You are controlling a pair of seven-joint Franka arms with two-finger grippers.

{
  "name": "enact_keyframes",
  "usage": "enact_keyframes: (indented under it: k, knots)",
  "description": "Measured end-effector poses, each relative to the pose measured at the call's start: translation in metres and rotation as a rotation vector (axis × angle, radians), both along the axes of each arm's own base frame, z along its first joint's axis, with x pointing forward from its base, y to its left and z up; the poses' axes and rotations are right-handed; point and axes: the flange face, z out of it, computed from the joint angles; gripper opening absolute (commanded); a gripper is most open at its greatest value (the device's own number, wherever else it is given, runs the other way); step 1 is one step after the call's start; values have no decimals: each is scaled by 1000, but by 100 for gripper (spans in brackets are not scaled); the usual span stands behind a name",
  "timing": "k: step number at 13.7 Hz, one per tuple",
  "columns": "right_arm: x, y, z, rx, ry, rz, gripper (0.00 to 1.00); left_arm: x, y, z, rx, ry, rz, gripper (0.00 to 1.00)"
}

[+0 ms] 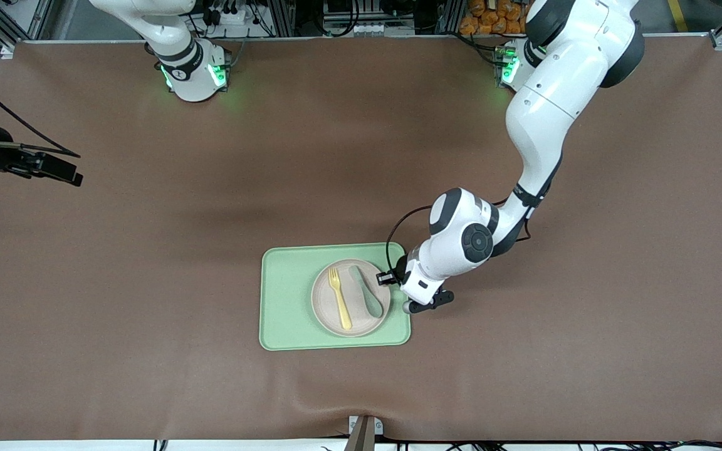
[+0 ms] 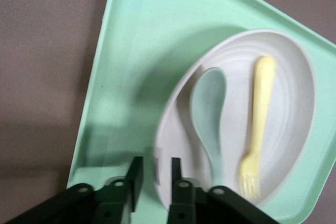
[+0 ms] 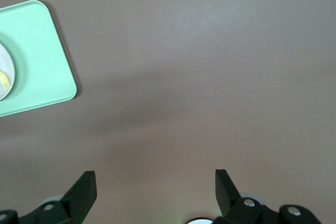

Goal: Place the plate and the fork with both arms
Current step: 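Release the plate with the left gripper while the right gripper approaches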

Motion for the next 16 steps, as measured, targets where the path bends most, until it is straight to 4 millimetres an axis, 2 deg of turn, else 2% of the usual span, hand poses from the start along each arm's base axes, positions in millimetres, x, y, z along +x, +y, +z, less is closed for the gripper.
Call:
enact_keyframes:
  k: [3, 5, 6, 8, 10, 11, 13, 16]
  knots:
    - [6, 14, -6, 17, -7, 10, 100, 10, 2, 18, -14, -29, 21, 100]
    - [14, 30, -17, 69, -5, 8, 100, 26, 19, 56, -19, -51, 41, 100]
    - [20, 39, -23, 95, -14, -6, 100, 35, 33, 86, -15, -58, 47, 100]
    - [33, 65, -38, 135, -30, -36, 100, 51, 77, 158, 16, -74, 60, 100]
    - [42, 108, -52, 143, -53, -35, 100, 52, 128, 227, 104, -83, 54, 100]
    - [46, 134, -56, 147, -72, -22, 100, 50, 154, 256, 171, -95, 47, 100]
    - [54, 180, -62, 159, -110, 8, 100, 42, 196, 301, 285, -114, 18, 100]
    - [73, 215, -81, 178, -154, 39, 100, 16, 240, 347, 370, -63, -93, 100]
